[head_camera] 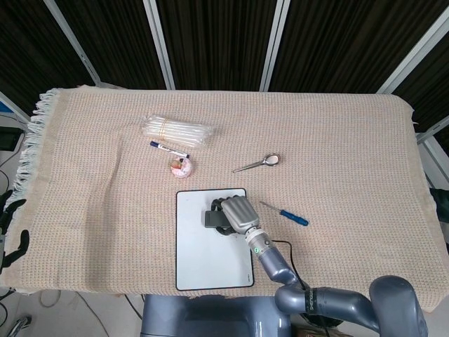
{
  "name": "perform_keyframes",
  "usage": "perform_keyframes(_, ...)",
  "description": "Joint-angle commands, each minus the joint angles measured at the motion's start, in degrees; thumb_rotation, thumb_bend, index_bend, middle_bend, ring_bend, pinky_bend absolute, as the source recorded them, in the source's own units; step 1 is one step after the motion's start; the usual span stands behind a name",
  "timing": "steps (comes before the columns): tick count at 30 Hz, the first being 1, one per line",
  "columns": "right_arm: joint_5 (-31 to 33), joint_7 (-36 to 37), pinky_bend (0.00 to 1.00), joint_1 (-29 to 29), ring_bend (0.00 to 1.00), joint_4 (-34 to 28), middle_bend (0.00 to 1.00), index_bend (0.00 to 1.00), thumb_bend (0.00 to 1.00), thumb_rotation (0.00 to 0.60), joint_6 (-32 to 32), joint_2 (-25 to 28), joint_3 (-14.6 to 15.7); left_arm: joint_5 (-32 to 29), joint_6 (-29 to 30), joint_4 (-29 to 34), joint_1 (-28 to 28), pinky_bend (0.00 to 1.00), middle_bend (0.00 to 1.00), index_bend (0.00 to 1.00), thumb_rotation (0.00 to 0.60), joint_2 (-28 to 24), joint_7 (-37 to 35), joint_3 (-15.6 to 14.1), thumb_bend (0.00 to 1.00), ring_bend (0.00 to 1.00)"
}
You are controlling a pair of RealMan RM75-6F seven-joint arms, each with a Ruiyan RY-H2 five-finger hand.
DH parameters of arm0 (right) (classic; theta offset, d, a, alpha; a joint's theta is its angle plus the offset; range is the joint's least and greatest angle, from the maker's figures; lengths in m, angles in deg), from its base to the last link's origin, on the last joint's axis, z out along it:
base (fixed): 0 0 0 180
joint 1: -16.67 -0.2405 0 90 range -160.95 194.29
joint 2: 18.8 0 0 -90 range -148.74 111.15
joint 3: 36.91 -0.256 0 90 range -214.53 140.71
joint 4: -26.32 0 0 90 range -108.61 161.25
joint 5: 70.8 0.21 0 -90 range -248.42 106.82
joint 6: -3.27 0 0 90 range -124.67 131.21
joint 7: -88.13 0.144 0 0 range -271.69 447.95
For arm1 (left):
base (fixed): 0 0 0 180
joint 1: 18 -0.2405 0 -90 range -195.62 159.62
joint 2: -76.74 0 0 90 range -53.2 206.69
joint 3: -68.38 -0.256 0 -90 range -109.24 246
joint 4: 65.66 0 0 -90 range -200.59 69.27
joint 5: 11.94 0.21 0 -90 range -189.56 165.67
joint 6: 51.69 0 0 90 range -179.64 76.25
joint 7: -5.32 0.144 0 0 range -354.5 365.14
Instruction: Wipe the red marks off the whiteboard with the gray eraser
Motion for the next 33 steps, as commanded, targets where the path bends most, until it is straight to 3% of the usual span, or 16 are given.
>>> perform_keyframes(1,0.34,-0.41,0.42,-0.57,0.50,1.49,0.50,0.49,0.41,0.600,0.15,-0.85,-0.28,-0.04,-0.04,0.00,0.00,0.00,0.01,0.16,0.600,-0.04,-0.02,0.00,0.48,0.00)
perform_keyframes(7,-0.43,-0.08,0.42,0.18,0.50,0.55,0.50,0.49,0.41,0.600,0.70,-0.12,0.96,-0.16,0.01,0.06,-0.01,0.00,0.01,0.16,0.600,-0.20,-0.23,0.10,0.48,0.00)
perform_keyframes(24,-7.79,1.08,0.42,7.40,0.50,-13.22,0.50,0.49,0.41,0.600,4.72,6.20,12.55,-0.11,0.04,-0.02,-0.01,0.00,0.01,0.16,0.600,-0.10,0.02,0.06,0.48,0.00)
perform_keyframes(28,-8.58,1.02,0.42,7.75,0.50,-13.62,0.50,0.49,0.41,0.600,5.35,6.23,12.72,-0.14,0.00,-0.02,0.01,0.00,0.01,0.16,0.600,-0.07,0.13,0.05,0.48,0.00)
perform_keyframes(33,-7.36,1.80,0.42,7.23,0.50,-11.43,0.50,0.49,0.41,0.600,4.85,5.63,10.43,-0.22,0.06,-0.02,0.01,0.00,0.01,0.16,0.600,-0.08,0.11,0.14,0.48,0.00)
